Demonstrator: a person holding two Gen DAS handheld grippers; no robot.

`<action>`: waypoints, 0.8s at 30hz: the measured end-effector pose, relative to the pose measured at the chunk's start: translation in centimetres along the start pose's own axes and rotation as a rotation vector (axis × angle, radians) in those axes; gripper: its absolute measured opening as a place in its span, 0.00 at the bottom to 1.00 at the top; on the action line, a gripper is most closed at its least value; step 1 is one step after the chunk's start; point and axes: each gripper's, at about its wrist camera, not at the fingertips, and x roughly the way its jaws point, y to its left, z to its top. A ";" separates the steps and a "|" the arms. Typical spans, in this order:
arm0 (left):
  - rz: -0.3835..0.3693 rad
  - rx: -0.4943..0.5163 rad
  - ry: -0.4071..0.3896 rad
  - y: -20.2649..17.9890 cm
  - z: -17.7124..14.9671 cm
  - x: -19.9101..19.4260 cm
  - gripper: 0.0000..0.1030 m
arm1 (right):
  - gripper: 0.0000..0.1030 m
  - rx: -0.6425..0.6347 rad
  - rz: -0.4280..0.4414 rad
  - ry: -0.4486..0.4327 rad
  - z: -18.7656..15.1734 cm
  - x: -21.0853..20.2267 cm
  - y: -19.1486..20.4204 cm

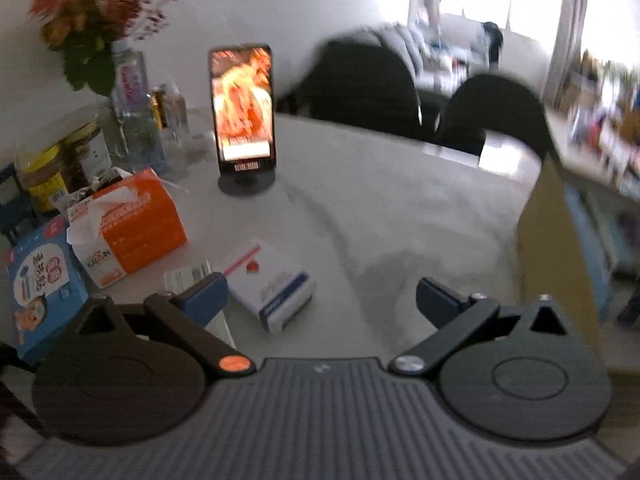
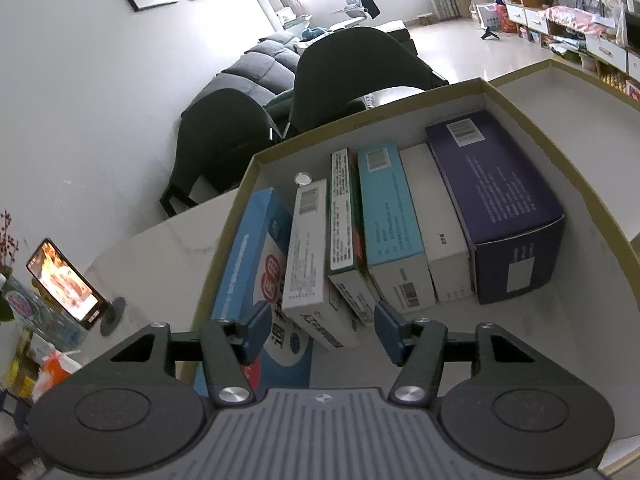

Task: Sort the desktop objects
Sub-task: 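Open the right gripper and release the blue-and-white box in the beige box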

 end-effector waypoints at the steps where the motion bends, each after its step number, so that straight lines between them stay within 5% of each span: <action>1: -0.007 -0.018 -0.022 0.3 0.2 -0.4 1.00 | 0.59 -0.004 -0.003 0.002 0.0 0.1 0.0; 9: 0.088 -0.014 -0.066 0.8 0.8 -1.1 1.00 | 0.61 -0.027 -0.018 0.053 -0.2 0.7 0.0; 18: 0.169 0.030 -0.055 0.9 1.0 -1.0 1.00 | 0.79 -0.055 -0.038 0.169 0.6 1.9 1.0; 24: -0.008 0.017 0.077 1.2 0.4 0.3 1.00 | 0.78 -0.153 -0.114 0.220 1.6 3.2 2.4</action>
